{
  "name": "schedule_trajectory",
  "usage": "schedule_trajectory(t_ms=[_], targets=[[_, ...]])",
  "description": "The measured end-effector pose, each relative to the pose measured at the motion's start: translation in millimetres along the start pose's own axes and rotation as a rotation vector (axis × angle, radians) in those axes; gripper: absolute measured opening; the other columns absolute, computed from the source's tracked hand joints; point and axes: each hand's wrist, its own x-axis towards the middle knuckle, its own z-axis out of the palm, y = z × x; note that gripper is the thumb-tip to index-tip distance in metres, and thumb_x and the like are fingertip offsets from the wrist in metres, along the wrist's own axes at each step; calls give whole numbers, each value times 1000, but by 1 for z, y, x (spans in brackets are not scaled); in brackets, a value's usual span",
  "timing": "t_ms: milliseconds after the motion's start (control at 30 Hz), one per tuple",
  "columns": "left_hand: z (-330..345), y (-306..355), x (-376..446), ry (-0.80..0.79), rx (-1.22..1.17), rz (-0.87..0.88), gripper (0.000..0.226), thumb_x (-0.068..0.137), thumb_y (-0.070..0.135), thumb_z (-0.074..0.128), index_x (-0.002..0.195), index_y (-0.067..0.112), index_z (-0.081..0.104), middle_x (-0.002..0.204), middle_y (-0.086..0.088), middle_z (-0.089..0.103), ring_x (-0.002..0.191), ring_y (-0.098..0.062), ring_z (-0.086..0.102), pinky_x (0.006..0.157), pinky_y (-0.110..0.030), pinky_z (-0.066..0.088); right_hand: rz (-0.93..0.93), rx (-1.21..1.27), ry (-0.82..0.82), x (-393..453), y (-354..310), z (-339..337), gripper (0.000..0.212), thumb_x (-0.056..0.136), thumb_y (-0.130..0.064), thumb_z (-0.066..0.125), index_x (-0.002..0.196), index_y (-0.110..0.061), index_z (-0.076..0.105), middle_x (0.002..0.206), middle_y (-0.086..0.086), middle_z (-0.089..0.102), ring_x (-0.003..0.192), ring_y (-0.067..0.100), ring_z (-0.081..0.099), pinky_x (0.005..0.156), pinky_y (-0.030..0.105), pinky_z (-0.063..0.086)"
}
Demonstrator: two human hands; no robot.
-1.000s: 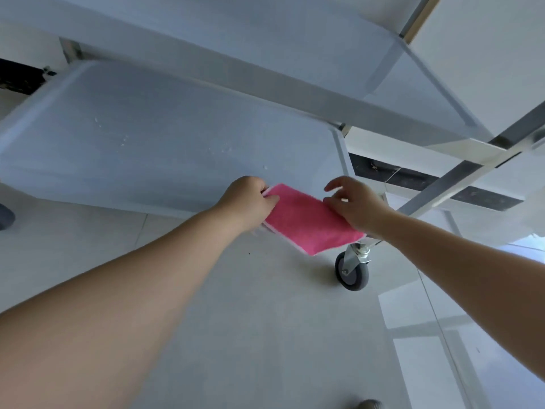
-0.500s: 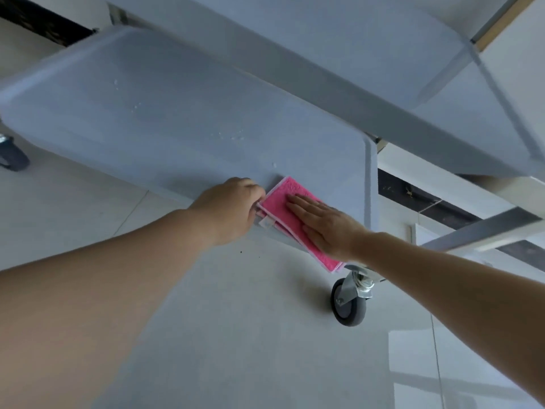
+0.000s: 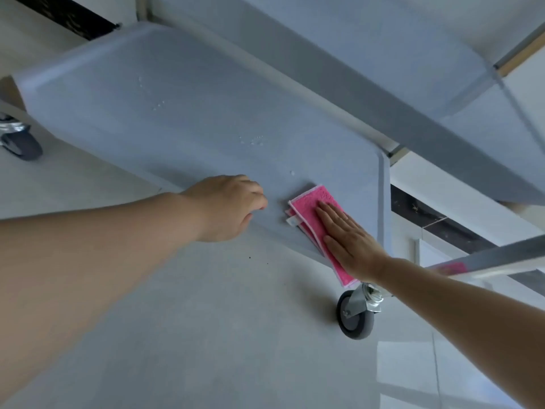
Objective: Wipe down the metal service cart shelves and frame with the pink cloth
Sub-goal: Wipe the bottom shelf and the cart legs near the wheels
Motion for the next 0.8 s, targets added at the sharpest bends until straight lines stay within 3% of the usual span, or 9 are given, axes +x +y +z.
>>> schedule_trajectory(t_ms=[233, 433, 533, 600, 667, 800], targets=[[21, -11, -6, 168, -227, -42, 26, 88, 19, 47, 111, 15, 59, 117, 0, 58, 110, -22, 48, 84, -39, 47, 354, 49, -36, -22, -10, 4, 52, 100, -40, 19, 142, -30, -10, 153, -11, -12, 140, 1, -16, 114, 21, -6], [44, -23, 3, 292, -183, 93, 26, 88, 21, 48, 105, 9, 63, 113, -4, 62, 105, -26, 53, 84, -38, 46, 393, 50, 39, -11, 3, 7, 54, 98, -42, 21, 144, -26, -4, 155, -6, -5, 142, 5, -9, 116, 24, -3], [50, -26, 4, 368, -160, 115, 35, 88, 27, 37, 98, 10, 66, 106, -3, 65, 97, -25, 56, 78, -37, 49, 467, 75, 62, 1, 20, 9, 54, 100, -34, 26, 147, -19, 4, 157, -1, 0, 144, 11, -3, 118, 29, 1], [53, -27, 3, 370, -155, 133, 38, 90, 30, 34, 102, 12, 64, 109, -2, 63, 100, -24, 54, 82, -37, 47, 528, 64, 83, 14, 32, 9, 53, 101, -30, 26, 148, -15, 6, 157, 2, 2, 144, 12, -1, 116, 24, -1], [53, -29, 2, 372, -170, 155, 31, 91, 26, 44, 109, 10, 62, 113, -5, 62, 105, -26, 54, 88, -37, 46, 569, 48, 92, 27, 44, 10, 53, 101, -30, 24, 148, -13, 6, 157, 2, 2, 144, 12, 0, 113, 22, -2], [48, -37, -7, 382, -129, 187, 29, 88, 22, 53, 112, 8, 62, 112, -9, 63, 104, -30, 57, 91, -37, 46, 600, 32, 99, 51, 72, 3, 53, 101, -31, 22, 148, -12, 8, 158, 5, 6, 145, 16, 3, 118, 30, 4]])
